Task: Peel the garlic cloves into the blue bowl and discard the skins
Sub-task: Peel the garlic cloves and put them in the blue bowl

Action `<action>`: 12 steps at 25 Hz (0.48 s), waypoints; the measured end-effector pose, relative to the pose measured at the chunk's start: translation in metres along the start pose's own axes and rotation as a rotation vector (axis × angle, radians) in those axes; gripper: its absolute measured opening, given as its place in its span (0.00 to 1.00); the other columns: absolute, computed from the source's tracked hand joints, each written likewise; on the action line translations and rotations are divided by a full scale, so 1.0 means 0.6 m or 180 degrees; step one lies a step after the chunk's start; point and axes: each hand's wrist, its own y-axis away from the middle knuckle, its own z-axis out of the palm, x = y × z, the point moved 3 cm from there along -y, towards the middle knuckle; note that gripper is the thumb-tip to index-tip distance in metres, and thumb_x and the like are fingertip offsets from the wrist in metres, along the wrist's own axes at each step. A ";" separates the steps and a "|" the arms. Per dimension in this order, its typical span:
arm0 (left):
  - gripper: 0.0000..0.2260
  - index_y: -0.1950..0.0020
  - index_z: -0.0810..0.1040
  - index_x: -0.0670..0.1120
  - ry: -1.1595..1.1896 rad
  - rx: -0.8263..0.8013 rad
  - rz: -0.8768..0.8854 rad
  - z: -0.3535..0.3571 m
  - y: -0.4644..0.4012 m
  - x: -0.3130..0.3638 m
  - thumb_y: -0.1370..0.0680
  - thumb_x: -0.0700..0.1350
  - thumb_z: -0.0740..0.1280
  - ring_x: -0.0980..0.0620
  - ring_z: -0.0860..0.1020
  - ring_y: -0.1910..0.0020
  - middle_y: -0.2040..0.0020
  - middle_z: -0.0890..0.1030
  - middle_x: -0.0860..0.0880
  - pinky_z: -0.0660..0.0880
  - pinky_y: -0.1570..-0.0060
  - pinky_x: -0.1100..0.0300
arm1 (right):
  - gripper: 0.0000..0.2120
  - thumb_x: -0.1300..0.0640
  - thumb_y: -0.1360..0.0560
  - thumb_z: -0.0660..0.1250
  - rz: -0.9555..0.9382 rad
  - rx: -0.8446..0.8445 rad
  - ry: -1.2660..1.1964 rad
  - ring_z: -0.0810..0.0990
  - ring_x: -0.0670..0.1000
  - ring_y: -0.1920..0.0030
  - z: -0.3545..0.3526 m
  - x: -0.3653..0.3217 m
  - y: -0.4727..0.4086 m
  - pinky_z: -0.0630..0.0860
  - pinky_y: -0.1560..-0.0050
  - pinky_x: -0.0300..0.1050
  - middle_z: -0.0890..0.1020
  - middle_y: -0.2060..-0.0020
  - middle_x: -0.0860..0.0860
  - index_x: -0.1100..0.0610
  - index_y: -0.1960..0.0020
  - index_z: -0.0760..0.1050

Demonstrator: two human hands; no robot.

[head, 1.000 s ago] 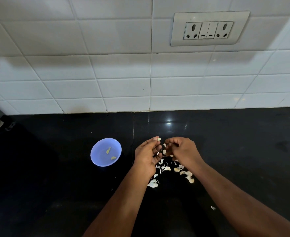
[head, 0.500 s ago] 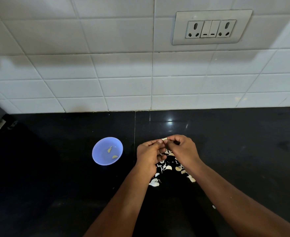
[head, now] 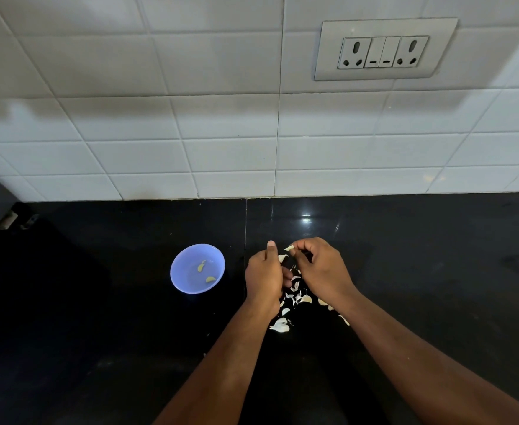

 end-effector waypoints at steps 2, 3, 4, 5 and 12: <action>0.21 0.54 0.78 0.44 -0.0181 -0.0136 0.0067 -0.002 0.003 0.000 0.13 0.59 0.58 0.53 0.76 0.74 0.68 0.79 0.46 0.65 0.77 0.63 | 0.05 0.51 0.18 0.66 -0.0124 -0.0095 0.0175 0.80 0.42 0.53 0.005 -0.007 0.005 0.78 0.52 0.43 0.80 0.51 0.42 0.47 0.48 0.82; 0.21 0.56 0.77 0.45 -0.0188 -0.0212 0.0078 -0.002 0.004 -0.001 0.14 0.59 0.59 0.53 0.76 0.73 0.67 0.78 0.47 0.65 0.76 0.62 | 0.06 0.51 0.18 0.66 -0.0183 -0.0137 0.0214 0.80 0.42 0.54 0.007 -0.012 0.007 0.78 0.53 0.44 0.79 0.52 0.43 0.47 0.49 0.81; 0.20 0.57 0.76 0.46 -0.0169 -0.0277 0.0096 -0.002 0.004 -0.003 0.14 0.58 0.59 0.53 0.76 0.72 0.66 0.78 0.47 0.65 0.76 0.61 | 0.06 0.52 0.17 0.65 -0.0226 -0.0173 0.0208 0.80 0.42 0.56 0.009 -0.014 0.009 0.79 0.54 0.45 0.79 0.52 0.43 0.47 0.50 0.81; 0.19 0.58 0.75 0.46 -0.0134 -0.0327 0.0132 -0.001 0.008 -0.002 0.14 0.57 0.60 0.52 0.75 0.71 0.65 0.77 0.47 0.65 0.76 0.60 | 0.07 0.53 0.17 0.65 -0.0239 -0.0194 0.0183 0.80 0.43 0.57 0.012 -0.015 0.010 0.79 0.55 0.45 0.79 0.53 0.43 0.47 0.51 0.81; 0.22 0.61 0.73 0.47 -0.1926 0.0795 0.1166 -0.089 0.018 0.048 0.14 0.59 0.58 0.48 0.76 0.65 0.67 0.76 0.51 0.71 0.63 0.51 | 0.08 0.57 0.17 0.65 0.0303 -0.0115 -0.0066 0.85 0.46 0.65 0.006 0.008 -0.002 0.82 0.61 0.44 0.86 0.58 0.46 0.51 0.48 0.84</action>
